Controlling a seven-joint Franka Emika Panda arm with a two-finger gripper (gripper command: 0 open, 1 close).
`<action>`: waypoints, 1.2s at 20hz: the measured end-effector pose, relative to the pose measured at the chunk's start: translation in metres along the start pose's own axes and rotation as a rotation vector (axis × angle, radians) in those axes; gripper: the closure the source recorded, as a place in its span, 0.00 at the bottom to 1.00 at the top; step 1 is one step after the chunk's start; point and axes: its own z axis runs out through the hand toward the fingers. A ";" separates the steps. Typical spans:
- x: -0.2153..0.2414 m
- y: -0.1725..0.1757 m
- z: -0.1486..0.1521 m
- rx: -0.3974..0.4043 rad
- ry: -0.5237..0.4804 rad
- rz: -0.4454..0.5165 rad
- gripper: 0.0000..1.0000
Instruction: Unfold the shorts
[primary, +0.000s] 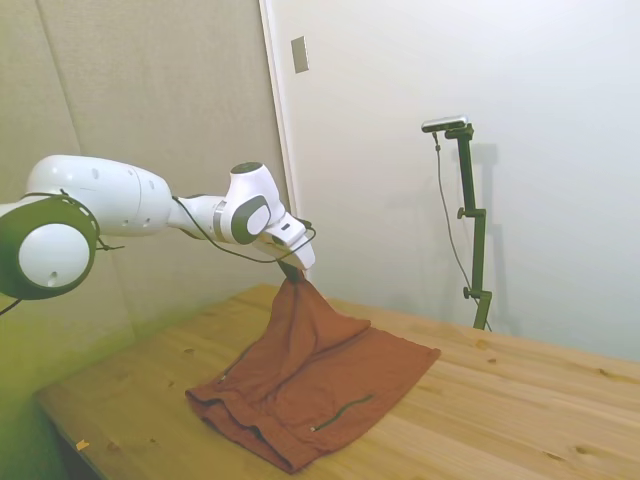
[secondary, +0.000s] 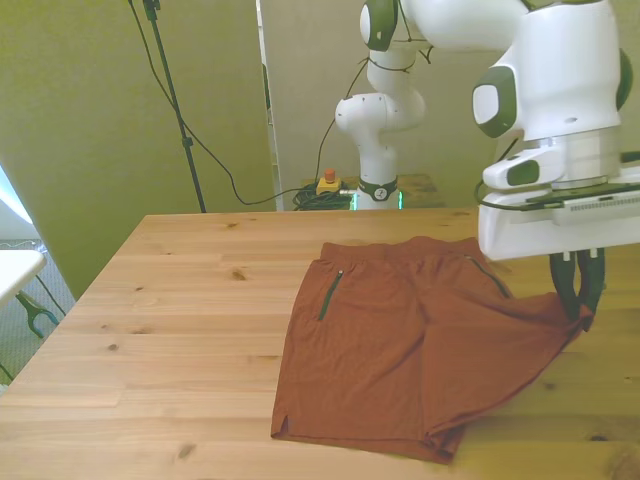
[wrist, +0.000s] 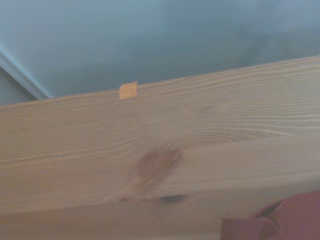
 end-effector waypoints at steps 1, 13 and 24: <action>-0.005 -0.005 0.004 -0.006 -0.006 -0.005 1.00; -0.044 -0.032 0.026 -0.032 -0.048 -0.034 0.00; -0.012 0.051 -0.016 -0.257 0.051 -0.063 0.00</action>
